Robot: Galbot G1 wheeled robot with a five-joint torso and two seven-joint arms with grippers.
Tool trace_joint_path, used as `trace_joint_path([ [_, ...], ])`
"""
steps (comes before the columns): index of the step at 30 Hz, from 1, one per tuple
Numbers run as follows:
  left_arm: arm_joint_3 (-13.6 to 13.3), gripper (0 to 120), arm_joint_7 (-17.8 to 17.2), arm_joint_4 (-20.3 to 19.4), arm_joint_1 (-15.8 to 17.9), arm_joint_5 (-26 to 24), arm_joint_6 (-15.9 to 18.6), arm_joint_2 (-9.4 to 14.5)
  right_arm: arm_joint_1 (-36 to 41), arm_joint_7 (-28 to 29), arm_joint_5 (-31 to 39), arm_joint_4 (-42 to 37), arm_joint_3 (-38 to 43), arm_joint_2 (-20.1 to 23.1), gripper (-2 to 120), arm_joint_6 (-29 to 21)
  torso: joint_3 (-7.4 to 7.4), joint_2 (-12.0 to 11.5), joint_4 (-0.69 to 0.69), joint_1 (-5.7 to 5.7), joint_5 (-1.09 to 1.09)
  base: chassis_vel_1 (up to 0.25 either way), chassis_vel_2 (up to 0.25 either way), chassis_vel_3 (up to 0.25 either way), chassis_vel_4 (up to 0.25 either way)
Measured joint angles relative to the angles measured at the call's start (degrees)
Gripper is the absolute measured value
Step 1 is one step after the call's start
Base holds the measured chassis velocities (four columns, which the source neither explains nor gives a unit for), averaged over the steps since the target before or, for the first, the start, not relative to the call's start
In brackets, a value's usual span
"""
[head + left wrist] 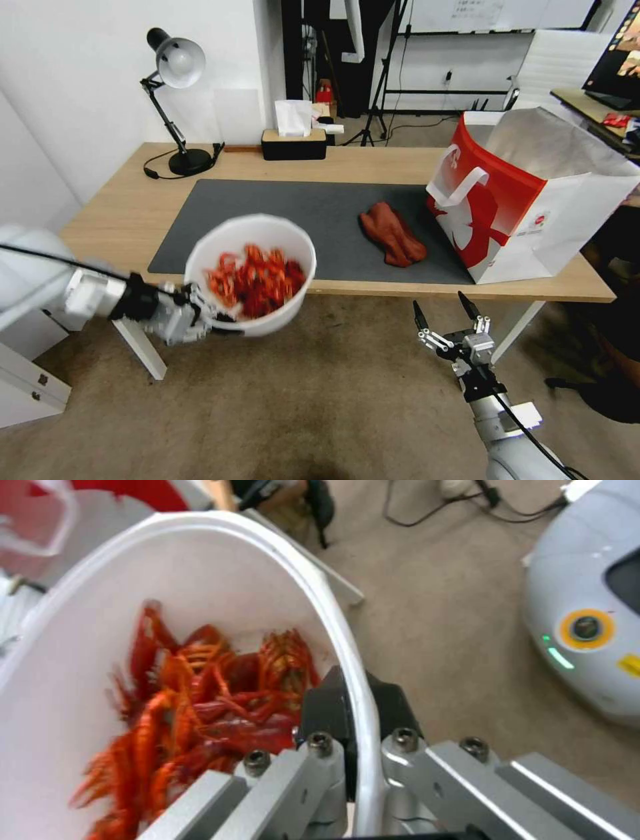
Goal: Sweep shrimp from table into container with towel, then put container into takeout bag.
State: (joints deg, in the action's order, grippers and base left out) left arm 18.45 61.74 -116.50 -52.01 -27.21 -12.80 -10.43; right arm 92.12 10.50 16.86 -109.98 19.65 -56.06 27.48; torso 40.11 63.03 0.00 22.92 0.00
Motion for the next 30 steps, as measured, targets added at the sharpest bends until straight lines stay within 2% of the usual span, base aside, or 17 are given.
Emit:
trace_joint_path([
  [5,-3.21,0,-0.51,1.5,4.32,-0.31,-0.03,-0.52,-0.02,0.01,-0.06,-0.26,0.0,-0.12,93,-0.16,0.0,0.0,0.02,0.0,0.03,0.0,0.0,0.0,0.0],
  [7,-12.06,0,-0.27,4.07,13.51,0.17,-0.04,-3.48,0.03,0.02,-0.14,-0.49,0.02,-0.25,93,-0.32,0.0,0.0,0.01,-0.01,-0.01,0.0,0.0,0.0,0.0],
  [8,-12.06,0,-0.27,4.07,13.51,0.17,-0.04,-3.48,0.03,0.02,-0.14,-0.49,0.02,-0.25,93,-0.32,0.0,0.0,0.01,-0.01,-0.01,0.0,0.0,0.0,0.0],
  [10,-21.26,0,0.58,6.77,23.09,0.75,0.0,-6.44,0.06,0.05,-0.15,-0.63,0.27,-0.22,93,-0.48,0.01,-0.01,-0.02,0.0,-0.05,0.0,0.0,0.0,0.0],
  [11,-21.26,0,0.58,6.77,23.09,0.75,0.0,-6.44,0.06,0.05,-0.15,-0.63,0.27,-0.22,93,-0.48,0.01,-0.01,-0.02,0.0,-0.05,0.0,0.0,0.0,0.0],
  [12,-25.75,0,0.76,7.88,28.46,0.79,0.41,-7.56,0.09,0.09,-0.15,-0.88,0.49,-0.21,93,-0.7,0.01,-0.01,-0.03,0.01,-0.01,0.0,0.0,0.0,0.0],
  [13,-28.3,0,0.84,8.35,31.59,0.76,0.78,-8.05,0.09,0.12,-0.15,-1.01,0.63,-0.22,93,-0.79,0.01,-0.02,-0.03,0.0,0.02,0.0,0.0,0.0,0.0],
  [14,-28.3,0,0.84,8.35,31.59,0.76,0.78,-8.05,0.09,0.12,-0.15,-1.01,0.63,-0.22,93,-0.79,0.01,-0.02,-0.03,0.0,0.02,0.0,0.0,0.0,0.0],
  [17,-40.19,0,1.0,10.1,45.17,-0.27,2.83,-10.99,0.2,0.15,-0.15,-1.47,1.27,-0.53,93,-1.09,0.0,-0.01,0.01,0.0,0.0,0.0,0.0,0.0,0.0],
  [19,-42.07,0,1.0,10.44,47.27,-0.44,3.17,-11.64,0.24,0.15,-0.15,-1.5,1.36,-0.59,93,-1.09,0.0,-0.01,0.01,0.0,0.0,0.0,0.0,0.0,0.0],
  [20,-47.41,0,1.01,11.62,53.29,-0.95,4.15,-14.13,0.42,0.15,-0.13,-1.51,1.68,-0.74,93,-1.09,0.01,-0.01,0.01,0.0,0.02,0.0,0.0,0.0,0.0],
  [21,-47.41,0,1.01,11.62,53.29,-0.95,4.15,-14.13,0.42,0.15,-0.13,-1.51,1.68,-0.74,93,-1.09,0.01,-0.01,0.01,0.0,0.02,0.0,0.0,0.0,0.0],
  [23,-53.8,0,0.97,13.93,60.89,-2.36,4.99,-18.31,0.63,0.12,-0.09,-1.51,2.02,-0.91,93,-1.04,0.01,-0.01,-0.01,0.0,0.03,0.0,0.0,0.0,0.0],
  [24,-53.8,0,0.97,13.93,60.89,-2.36,4.99,-18.31,0.63,0.12,-0.09,-1.51,2.02,-0.91,93,-1.04,0.01,-0.01,-0.01,0.0,0.03,0.0,0.0,0.0,0.0],
  [27,-59.59,0,0.95,18.04,68.62,-3.85,5.31,-23.34,0.64,0.03,-0.09,-1.51,2.08,-1.31,92,-0.99,0.01,-0.02,-0.03,0.0,0.01,0.0,0.0,0.0,0.0],
  [28,-59.59,0,0.95,18.04,68.62,-3.85,5.31,-23.34,0.64,0.03,-0.09,-1.51,2.08,-1.31,92,-0.99,0.01,-0.02,-0.03,0.0,0.01,0.0,0.0,0.0,0.0],
  [30,-62.77,0,0.91,21.17,72.91,-4.94,5.33,-26.25,0.66,-0.04,-0.11,-1.63,2.12,-1.58,92,-0.96,0.01,-0.01,0.0,0.0,0.03,0.0,0.0,0.0,0.0],
])
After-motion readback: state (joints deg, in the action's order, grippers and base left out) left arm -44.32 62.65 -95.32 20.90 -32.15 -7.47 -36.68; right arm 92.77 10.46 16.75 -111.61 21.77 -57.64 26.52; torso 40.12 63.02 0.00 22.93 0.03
